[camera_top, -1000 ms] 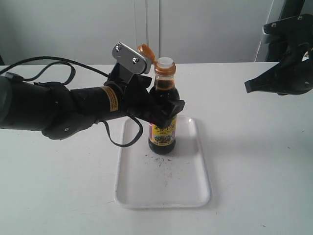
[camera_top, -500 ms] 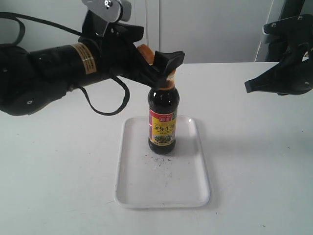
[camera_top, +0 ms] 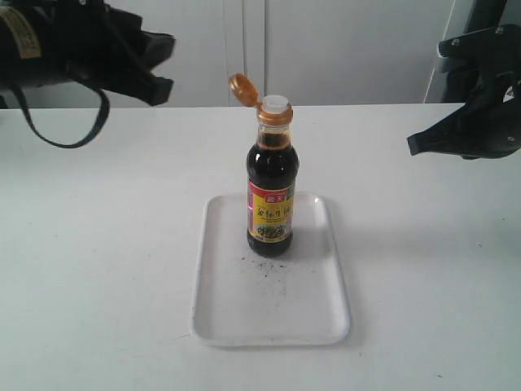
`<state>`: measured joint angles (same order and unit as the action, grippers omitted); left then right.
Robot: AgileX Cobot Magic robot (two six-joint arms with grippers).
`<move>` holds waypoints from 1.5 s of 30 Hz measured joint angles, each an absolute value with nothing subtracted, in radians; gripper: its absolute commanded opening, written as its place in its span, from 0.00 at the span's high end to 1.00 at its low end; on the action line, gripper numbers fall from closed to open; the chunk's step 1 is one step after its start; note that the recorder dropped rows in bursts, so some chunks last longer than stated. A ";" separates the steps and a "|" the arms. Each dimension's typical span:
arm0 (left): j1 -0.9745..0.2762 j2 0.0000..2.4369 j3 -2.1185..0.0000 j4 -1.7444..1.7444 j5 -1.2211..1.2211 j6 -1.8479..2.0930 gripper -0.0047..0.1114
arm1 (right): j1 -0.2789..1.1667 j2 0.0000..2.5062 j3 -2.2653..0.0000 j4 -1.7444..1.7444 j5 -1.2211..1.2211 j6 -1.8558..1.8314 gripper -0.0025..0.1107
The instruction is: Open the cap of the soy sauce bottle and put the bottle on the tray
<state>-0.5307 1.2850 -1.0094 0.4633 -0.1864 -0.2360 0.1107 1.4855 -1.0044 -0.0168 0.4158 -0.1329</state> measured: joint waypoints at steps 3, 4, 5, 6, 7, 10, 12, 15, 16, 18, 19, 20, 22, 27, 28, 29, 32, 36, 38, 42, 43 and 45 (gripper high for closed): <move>-0.482 1.254 -1.009 0.463 -0.076 -0.164 0.96 | 0.111 1.486 -1.004 -0.013 0.419 -0.133 0.98; -0.467 1.250 -1.009 0.463 -0.049 -0.148 0.96 | 0.111 1.486 -1.004 -0.013 0.419 -0.133 0.98; -0.428 1.244 -1.009 0.463 0.010 -0.137 0.96 | 0.111 1.486 -1.004 -0.015 0.422 -0.133 0.98; -0.409 1.244 -1.009 0.461 0.033 -0.137 0.96 | 0.111 1.486 -1.004 -0.015 0.428 -0.140 0.98; -0.372 1.244 -1.022 0.461 0.106 -0.150 0.96 | 0.111 1.486 -1.004 -0.020 0.448 -0.161 0.98; -0.327 1.244 -1.055 0.461 0.236 -0.162 0.96 | 0.111 1.486 -1.020 -0.022 0.502 -0.186 0.98; -0.294 1.248 -1.113 0.459 0.397 -0.163 0.96 | 0.111 1.486 -1.054 -0.039 0.573 -0.194 0.98; -0.264 1.258 -1.171 0.453 0.569 -0.155 0.96 | 0.111 1.486 -1.086 -0.064 0.663 -0.194 0.98; -0.248 1.267 -1.203 0.429 0.679 -0.135 0.96 | 0.111 1.487 -1.106 -0.080 0.719 -0.194 0.98; -0.224 1.284 -1.246 0.361 0.863 -0.070 0.96 | 0.111 1.487 -1.131 -0.093 0.807 -0.194 0.98; -0.215 1.290 -1.259 0.334 0.927 -0.047 0.96 | 0.111 1.487 -1.138 -0.095 0.838 -0.194 0.98; -0.199 1.297 -1.274 0.291 1.021 -0.013 0.96 | 0.111 1.487 -1.146 -0.095 0.892 -0.183 0.98; -0.181 1.299 -1.278 0.246 1.129 0.012 0.96 | 0.111 1.487 -1.146 -0.100 0.967 -0.175 0.98; -0.167 1.285 -1.278 0.210 1.129 0.018 0.96 | 0.111 1.436 -1.127 -0.106 1.012 -0.159 0.98; -0.167 1.274 -1.270 0.207 1.129 0.018 0.96 | 0.111 1.421 -1.120 -0.106 1.005 -0.159 0.98; -0.167 1.259 -1.258 0.202 1.129 0.018 0.96 | 0.111 1.399 -1.109 -0.106 0.988 -0.159 0.98; -0.165 1.203 -1.207 0.198 1.106 0.018 0.96 | 0.111 1.329 -1.066 -0.106 0.916 -0.157 0.98; -0.165 1.133 -1.101 0.198 0.984 0.011 0.96 | 0.111 1.213 -0.958 -0.106 0.758 -0.157 0.98; -0.165 1.096 -1.038 0.198 0.906 0.000 0.96 | 0.111 1.160 -0.902 -0.106 0.667 -0.157 0.98; -0.165 1.028 -0.936 0.198 0.774 -0.029 0.96 | 0.111 1.043 -0.797 -0.088 0.520 -0.157 0.98; -0.165 1.005 -0.905 0.198 0.740 -0.042 0.96 | 0.111 1.011 -0.774 -0.080 0.492 -0.157 0.98; -0.165 0.974 -0.860 0.198 0.681 -0.054 0.96 | 0.111 0.945 -0.737 -0.064 0.454 -0.157 0.98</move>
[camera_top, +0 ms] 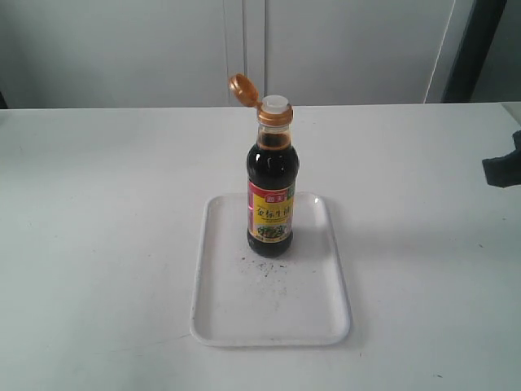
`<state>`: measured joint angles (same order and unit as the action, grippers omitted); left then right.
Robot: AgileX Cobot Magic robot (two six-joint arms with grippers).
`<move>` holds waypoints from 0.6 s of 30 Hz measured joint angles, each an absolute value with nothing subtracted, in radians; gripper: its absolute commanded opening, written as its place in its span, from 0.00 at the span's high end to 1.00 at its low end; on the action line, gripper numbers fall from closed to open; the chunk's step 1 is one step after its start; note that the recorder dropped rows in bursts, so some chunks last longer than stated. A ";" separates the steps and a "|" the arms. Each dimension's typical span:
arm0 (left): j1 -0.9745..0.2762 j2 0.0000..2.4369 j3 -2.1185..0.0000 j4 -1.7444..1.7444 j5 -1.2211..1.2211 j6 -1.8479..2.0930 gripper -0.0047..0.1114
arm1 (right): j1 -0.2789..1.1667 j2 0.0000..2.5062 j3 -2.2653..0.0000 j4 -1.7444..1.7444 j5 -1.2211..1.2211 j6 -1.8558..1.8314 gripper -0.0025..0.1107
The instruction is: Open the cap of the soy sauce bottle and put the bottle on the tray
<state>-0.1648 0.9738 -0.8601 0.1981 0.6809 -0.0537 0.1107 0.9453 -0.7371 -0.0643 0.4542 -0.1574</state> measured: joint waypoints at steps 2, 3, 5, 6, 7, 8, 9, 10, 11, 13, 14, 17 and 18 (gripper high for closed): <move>-0.165 0.932 -0.810 0.198 0.614 -0.066 0.96 | 0.111 0.888 -0.709 -0.042 0.418 -0.157 0.98; -0.165 0.916 -0.791 0.198 0.588 -0.071 0.96 | 0.111 0.857 -0.692 -0.031 0.401 -0.157 0.98; -0.165 0.877 -0.744 0.198 0.523 -0.081 0.96 | 0.111 0.803 -0.661 -0.010 0.372 -0.157 0.98; -0.165 0.858 -0.720 0.198 0.496 -0.083 0.96 | 0.111 0.774 -0.642 0.000 0.356 -0.157 0.98; -0.165 0.840 -0.699 0.198 0.469 -0.090 0.96 | 0.111 0.744 -0.623 0.015 0.339 -0.157 0.98; -0.165 0.824 -0.683 0.198 0.443 -0.096 0.96 | 0.111 0.715 -0.604 0.021 0.326 -0.157 0.98; -0.165 0.808 -0.664 0.198 0.419 -0.102 0.96 | 0.111 0.687 -0.586 0.022 0.311 -0.157 0.98; -0.165 0.794 -0.648 0.198 0.398 -0.112 0.96 | 0.111 0.660 -0.570 0.023 0.296 -0.157 0.98; -0.165 0.783 -0.635 0.198 0.386 -0.118 0.96 | 0.111 0.638 -0.558 0.025 0.281 -0.157 0.98; -0.165 0.764 -0.617 0.196 0.368 -0.133 0.96 | 0.111 0.590 -0.535 0.032 0.250 -0.157 0.98; -0.165 0.760 -0.608 0.191 0.363 -0.139 0.96 | 0.111 0.572 -0.527 0.037 0.241 -0.157 0.98; -0.165 0.734 -0.580 0.180 0.352 -0.149 0.96 | 0.111 0.509 -0.507 0.052 0.215 -0.145 0.98; -0.165 0.723 -0.574 0.179 0.349 -0.149 0.96 | 0.111 0.493 -0.503 0.055 0.208 -0.143 0.98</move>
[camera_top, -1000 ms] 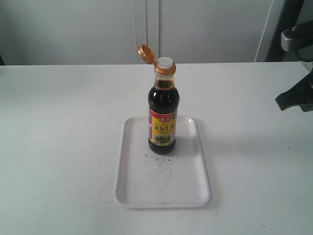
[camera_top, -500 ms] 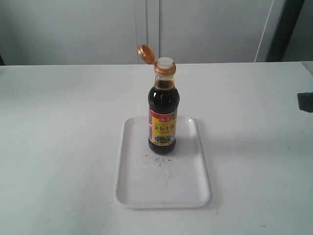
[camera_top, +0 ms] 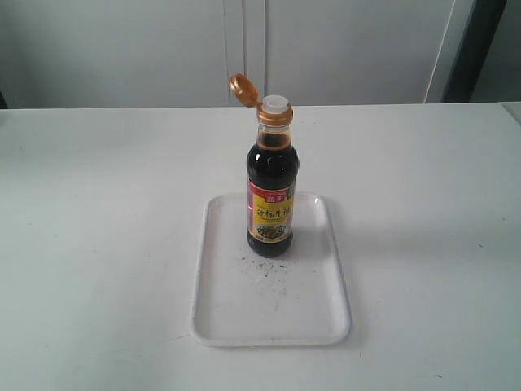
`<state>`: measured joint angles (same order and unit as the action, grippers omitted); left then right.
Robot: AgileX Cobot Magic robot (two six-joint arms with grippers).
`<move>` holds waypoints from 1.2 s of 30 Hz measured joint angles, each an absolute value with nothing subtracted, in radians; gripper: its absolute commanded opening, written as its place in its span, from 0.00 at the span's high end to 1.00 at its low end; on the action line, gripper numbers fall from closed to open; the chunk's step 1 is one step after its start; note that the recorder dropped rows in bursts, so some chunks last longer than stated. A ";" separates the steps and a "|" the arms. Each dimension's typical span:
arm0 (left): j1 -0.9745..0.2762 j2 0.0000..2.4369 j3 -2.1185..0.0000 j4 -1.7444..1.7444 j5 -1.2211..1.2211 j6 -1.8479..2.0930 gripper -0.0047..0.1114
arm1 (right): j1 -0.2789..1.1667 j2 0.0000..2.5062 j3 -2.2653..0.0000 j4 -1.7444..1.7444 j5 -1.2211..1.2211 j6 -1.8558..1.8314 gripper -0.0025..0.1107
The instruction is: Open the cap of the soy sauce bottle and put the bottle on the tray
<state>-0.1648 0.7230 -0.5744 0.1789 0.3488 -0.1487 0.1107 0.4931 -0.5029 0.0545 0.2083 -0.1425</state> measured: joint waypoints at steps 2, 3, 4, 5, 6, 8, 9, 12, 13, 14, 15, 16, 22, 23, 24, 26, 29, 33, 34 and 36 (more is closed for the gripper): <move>-0.165 0.697 -0.560 0.171 0.343 -0.151 0.96 | 0.111 0.457 -0.496 0.058 0.204 -0.141 0.98; -0.165 0.684 -0.560 0.164 0.342 -0.153 0.96 | 0.111 0.440 -0.494 0.058 0.206 -0.141 0.98; -0.165 0.667 -0.560 0.154 0.342 -0.153 0.96 | 0.111 0.426 -0.494 0.062 0.207 -0.139 0.98; -0.165 0.649 -0.560 0.147 0.344 -0.153 0.96 | 0.111 0.414 -0.494 0.062 0.217 -0.139 0.98; -0.165 0.632 -0.560 0.144 0.349 -0.153 0.96 | 0.111 0.408 -0.494 0.062 0.219 -0.137 0.98; -0.165 0.592 -0.560 0.136 0.367 -0.153 0.96 | 0.111 0.396 -0.494 0.068 0.229 -0.128 0.98; -0.165 0.571 -0.560 0.133 0.375 -0.153 0.96 | 0.111 0.393 -0.494 0.071 0.232 -0.117 0.98; -0.165 0.521 -0.560 0.108 0.387 -0.153 0.96 | 0.111 0.392 -0.494 0.075 0.236 -0.105 0.98; -0.165 0.505 -0.560 0.100 0.389 -0.153 0.96 | 0.111 0.392 -0.492 0.075 0.236 -0.100 0.98; -0.165 0.490 -0.560 0.097 0.389 -0.153 0.96 | 0.111 0.392 -0.492 0.077 0.236 -0.098 0.98; -0.165 0.480 -0.560 0.096 0.389 -0.153 0.96 | 0.111 0.392 -0.492 0.077 0.236 -0.098 0.98; -0.165 0.468 -0.560 0.096 0.389 -0.153 0.96 | 0.111 0.392 -0.492 0.077 0.236 -0.098 0.98; -0.165 0.438 -0.560 0.096 0.393 -0.153 0.96 | 0.111 0.392 -0.492 0.077 0.236 -0.098 0.98; -0.165 0.436 -0.560 0.096 0.393 -0.153 0.96 | 0.111 0.392 -0.492 0.077 0.236 -0.098 0.98; -0.165 0.436 -0.560 0.096 0.393 -0.153 0.96 | 0.111 0.392 -0.492 0.077 0.236 -0.098 0.98; -0.165 0.436 -0.560 0.096 0.393 -0.153 0.96 | 0.111 0.392 -0.492 0.077 0.236 -0.098 0.98; -0.165 0.436 -0.560 0.096 0.393 -0.153 0.96 | 0.111 0.392 -0.492 0.077 0.236 -0.098 0.98; -0.165 0.436 -0.560 0.096 0.389 -0.153 0.96 | 0.111 0.392 -0.492 0.077 0.236 -0.098 0.98; -0.165 0.436 -0.560 0.096 0.389 -0.153 0.96 | 0.111 0.392 -0.492 0.077 0.236 -0.098 0.98; -0.165 0.436 -0.560 0.098 0.388 -0.153 0.96 | 0.111 0.392 -0.492 0.077 0.236 -0.098 0.98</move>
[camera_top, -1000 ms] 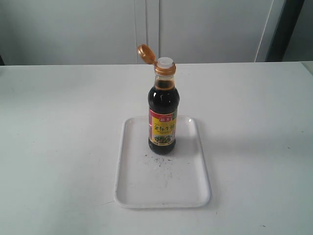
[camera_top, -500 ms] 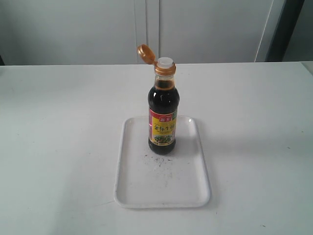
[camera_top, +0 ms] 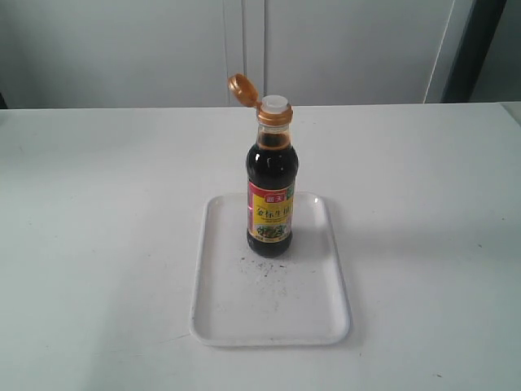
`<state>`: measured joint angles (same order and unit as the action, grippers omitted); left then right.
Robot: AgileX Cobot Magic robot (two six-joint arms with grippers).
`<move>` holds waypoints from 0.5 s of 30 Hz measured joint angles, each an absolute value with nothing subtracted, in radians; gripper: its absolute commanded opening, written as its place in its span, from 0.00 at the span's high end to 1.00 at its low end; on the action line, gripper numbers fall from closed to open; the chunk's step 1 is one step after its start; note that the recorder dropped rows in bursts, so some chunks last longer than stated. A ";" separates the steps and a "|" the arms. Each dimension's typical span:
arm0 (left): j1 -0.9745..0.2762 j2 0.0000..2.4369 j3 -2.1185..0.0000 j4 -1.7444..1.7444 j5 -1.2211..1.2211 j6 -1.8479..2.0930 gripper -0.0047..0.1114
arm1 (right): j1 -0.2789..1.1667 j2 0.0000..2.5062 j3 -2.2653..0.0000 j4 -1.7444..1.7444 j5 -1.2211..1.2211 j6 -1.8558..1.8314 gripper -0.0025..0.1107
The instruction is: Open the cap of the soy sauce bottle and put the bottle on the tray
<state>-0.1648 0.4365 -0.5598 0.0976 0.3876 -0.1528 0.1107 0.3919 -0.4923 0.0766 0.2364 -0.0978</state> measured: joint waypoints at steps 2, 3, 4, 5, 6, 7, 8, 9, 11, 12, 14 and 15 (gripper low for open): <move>-0.165 0.436 -0.558 0.098 0.387 -0.149 0.96 | 0.111 0.392 -0.492 0.077 0.236 -0.098 0.98; -0.165 0.436 -0.556 0.098 0.387 -0.141 0.96 | 0.111 0.392 -0.492 0.077 0.236 -0.098 0.98; -0.165 0.433 -0.552 0.098 0.387 -0.127 0.96 | 0.111 0.392 -0.492 0.077 0.236 -0.098 0.98; -0.165 0.426 -0.545 0.098 0.387 -0.109 0.96 | 0.111 0.392 -0.492 0.077 0.236 -0.098 0.98; -0.165 0.415 -0.540 0.098 0.387 -0.091 0.96 | 0.111 0.392 -0.492 0.077 0.236 -0.098 0.98; -0.165 0.406 -0.536 0.098 0.387 -0.079 0.96 | 0.111 0.392 -0.492 0.077 0.236 -0.098 0.98; -0.165 0.390 -0.529 0.098 0.385 -0.066 0.96 | 0.111 0.392 -0.492 0.077 0.236 -0.098 0.98; -0.165 0.378 -0.525 0.098 0.385 -0.063 0.96 | 0.111 0.392 -0.492 0.077 0.236 -0.098 0.98; -0.152 0.354 -0.508 0.098 0.382 -0.053 0.96 | 0.111 0.392 -0.492 0.077 0.236 -0.098 0.98; -0.140 0.345 -0.500 0.098 0.380 -0.051 0.96 | 0.111 0.392 -0.492 0.077 0.236 -0.098 0.98; -0.112 0.324 -0.472 0.098 0.373 -0.050 0.96 | 0.111 0.392 -0.492 0.077 0.236 -0.098 0.98; -0.101 0.316 -0.459 0.098 0.371 -0.049 0.96 | 0.111 0.392 -0.492 0.077 0.236 -0.098 0.98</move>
<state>-0.1009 0.3160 -0.4587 0.0976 0.3706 -0.0489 0.1107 0.3919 -0.4923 0.0766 0.2364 -0.0978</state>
